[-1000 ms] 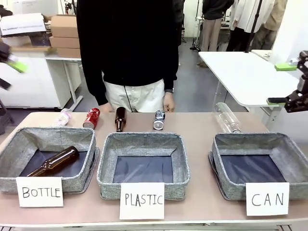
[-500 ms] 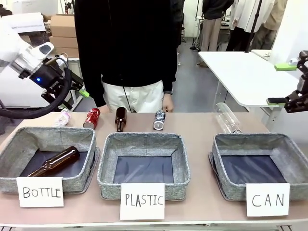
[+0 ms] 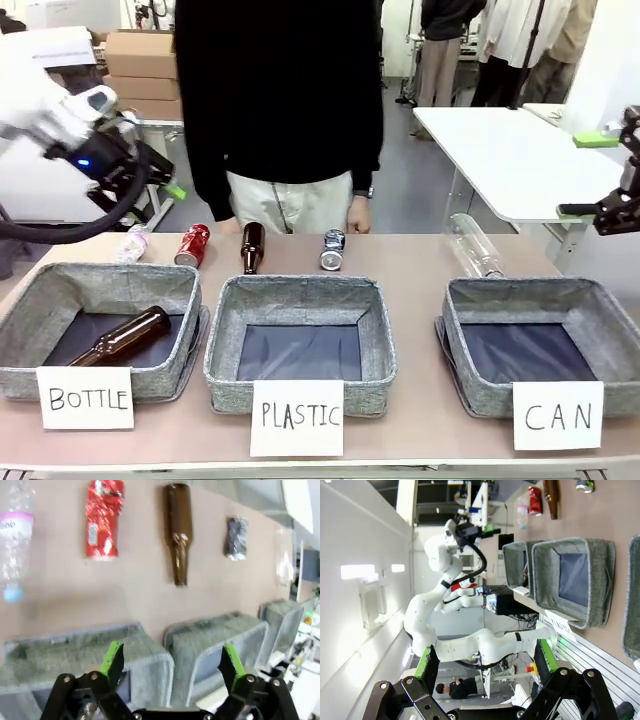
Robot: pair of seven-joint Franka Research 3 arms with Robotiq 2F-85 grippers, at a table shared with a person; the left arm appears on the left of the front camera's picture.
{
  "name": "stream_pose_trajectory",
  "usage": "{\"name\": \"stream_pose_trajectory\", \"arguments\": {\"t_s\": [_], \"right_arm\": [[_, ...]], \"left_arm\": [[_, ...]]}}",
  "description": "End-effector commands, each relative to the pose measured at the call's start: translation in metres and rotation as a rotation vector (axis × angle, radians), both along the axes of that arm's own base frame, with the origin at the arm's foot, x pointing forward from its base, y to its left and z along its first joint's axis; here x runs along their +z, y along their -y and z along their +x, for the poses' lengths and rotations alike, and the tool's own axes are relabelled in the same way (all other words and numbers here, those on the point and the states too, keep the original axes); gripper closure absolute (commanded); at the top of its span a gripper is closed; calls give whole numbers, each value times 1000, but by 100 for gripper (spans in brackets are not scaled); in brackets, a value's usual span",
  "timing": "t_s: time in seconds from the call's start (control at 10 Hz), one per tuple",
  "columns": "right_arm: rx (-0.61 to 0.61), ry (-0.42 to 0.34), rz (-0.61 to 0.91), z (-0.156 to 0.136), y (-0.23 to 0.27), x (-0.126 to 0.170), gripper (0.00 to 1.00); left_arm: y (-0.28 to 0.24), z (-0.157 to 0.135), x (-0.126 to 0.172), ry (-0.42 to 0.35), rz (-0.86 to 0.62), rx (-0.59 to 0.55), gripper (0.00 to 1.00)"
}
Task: Sort the can waste into the basket.
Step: Pick up the can waste from the table and place it in the right Fabric basket.
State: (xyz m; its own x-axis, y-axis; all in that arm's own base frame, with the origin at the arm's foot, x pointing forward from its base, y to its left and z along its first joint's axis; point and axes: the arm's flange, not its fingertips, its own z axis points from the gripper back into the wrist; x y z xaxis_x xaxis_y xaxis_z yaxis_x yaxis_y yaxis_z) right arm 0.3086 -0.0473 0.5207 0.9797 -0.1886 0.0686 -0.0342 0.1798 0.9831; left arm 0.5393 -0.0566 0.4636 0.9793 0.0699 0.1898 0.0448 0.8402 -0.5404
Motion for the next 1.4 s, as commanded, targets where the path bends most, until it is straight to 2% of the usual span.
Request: {"name": "stream_pose_trajectory", "arguments": {"t_s": [0.0, 0.2, 0.4, 0.6, 0.8, 1.1, 1.2, 1.3], "right_arm": [[1, 31, 21, 3, 0, 3, 0], [1, 31, 21, 3, 0, 3, 0], [1, 31, 21, 3, 0, 3, 0], [1, 31, 21, 3, 0, 3, 0], [1, 31, 21, 3, 0, 3, 0], [1, 31, 21, 3, 0, 3, 0], [1, 31, 21, 3, 0, 3, 0], [1, 31, 21, 3, 0, 3, 0]], "left_arm": [[16, 79, -19, -78, 94, 73, 0], [26, 116, -41, -114, 210, 109, 0], [39, 146, -77, -157, 334, 158, 0], [49, 169, -114, -198, 405, 157, 0], [56, 178, -135, -234, 439, 157, 0], [61, 179, -145, -215, 452, 148, 0], [61, 179, -143, -193, 437, 149, 25], [61, 177, -142, -189, 429, 163, 60]]}}
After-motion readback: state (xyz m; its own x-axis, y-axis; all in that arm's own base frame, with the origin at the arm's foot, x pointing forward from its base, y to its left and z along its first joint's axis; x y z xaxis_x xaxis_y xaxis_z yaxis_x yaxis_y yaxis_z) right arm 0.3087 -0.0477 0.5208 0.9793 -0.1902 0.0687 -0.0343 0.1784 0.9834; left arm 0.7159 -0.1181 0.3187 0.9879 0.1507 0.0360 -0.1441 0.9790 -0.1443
